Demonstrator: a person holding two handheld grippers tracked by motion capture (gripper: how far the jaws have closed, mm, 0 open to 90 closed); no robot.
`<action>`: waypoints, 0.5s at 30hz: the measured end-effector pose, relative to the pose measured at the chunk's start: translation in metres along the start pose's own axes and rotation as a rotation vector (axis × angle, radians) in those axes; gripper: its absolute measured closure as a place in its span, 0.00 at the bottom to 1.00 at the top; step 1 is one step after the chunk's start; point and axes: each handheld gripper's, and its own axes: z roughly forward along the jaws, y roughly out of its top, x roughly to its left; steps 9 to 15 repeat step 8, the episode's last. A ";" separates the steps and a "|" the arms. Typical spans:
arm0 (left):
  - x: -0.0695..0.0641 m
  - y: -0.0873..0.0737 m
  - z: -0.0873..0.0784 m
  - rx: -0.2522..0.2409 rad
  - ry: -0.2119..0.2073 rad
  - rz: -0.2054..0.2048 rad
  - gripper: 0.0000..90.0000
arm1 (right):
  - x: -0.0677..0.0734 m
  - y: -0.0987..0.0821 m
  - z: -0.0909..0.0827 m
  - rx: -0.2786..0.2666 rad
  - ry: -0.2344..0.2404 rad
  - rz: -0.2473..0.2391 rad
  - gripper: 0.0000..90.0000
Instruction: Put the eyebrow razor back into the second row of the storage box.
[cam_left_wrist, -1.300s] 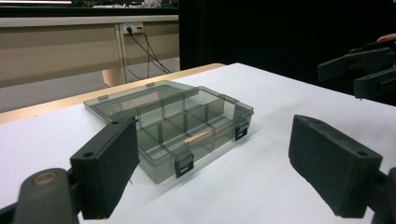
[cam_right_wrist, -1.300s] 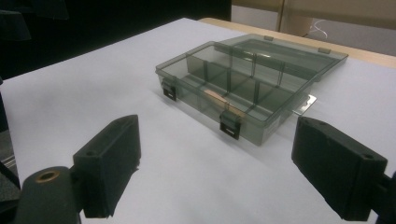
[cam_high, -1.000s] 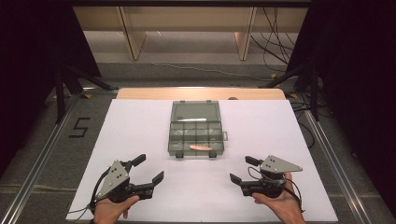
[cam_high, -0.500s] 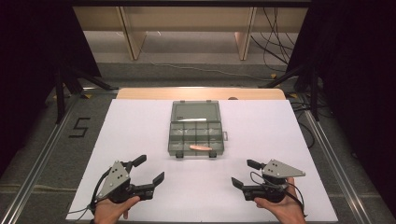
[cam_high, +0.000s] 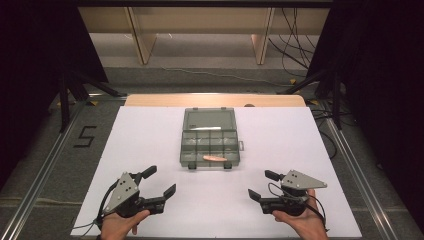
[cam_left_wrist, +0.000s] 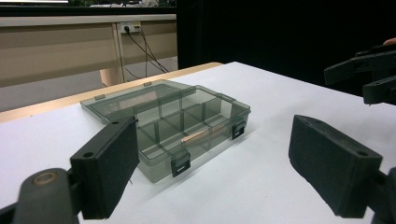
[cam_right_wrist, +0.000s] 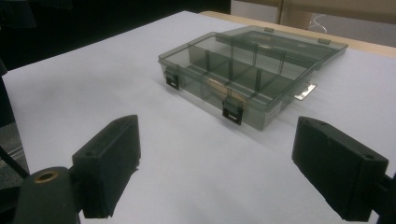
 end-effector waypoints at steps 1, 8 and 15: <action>0.000 0.000 0.000 0.000 0.000 0.000 0.18 | 0.000 0.000 -0.001 0.006 -0.002 0.001 0.18; 0.000 0.000 0.000 0.002 -0.002 -0.001 0.18 | -0.002 0.000 0.000 0.006 -0.004 -0.002 0.18; 0.000 0.000 0.000 0.002 -0.002 -0.001 0.18 | -0.002 0.000 0.000 0.006 -0.004 -0.002 0.18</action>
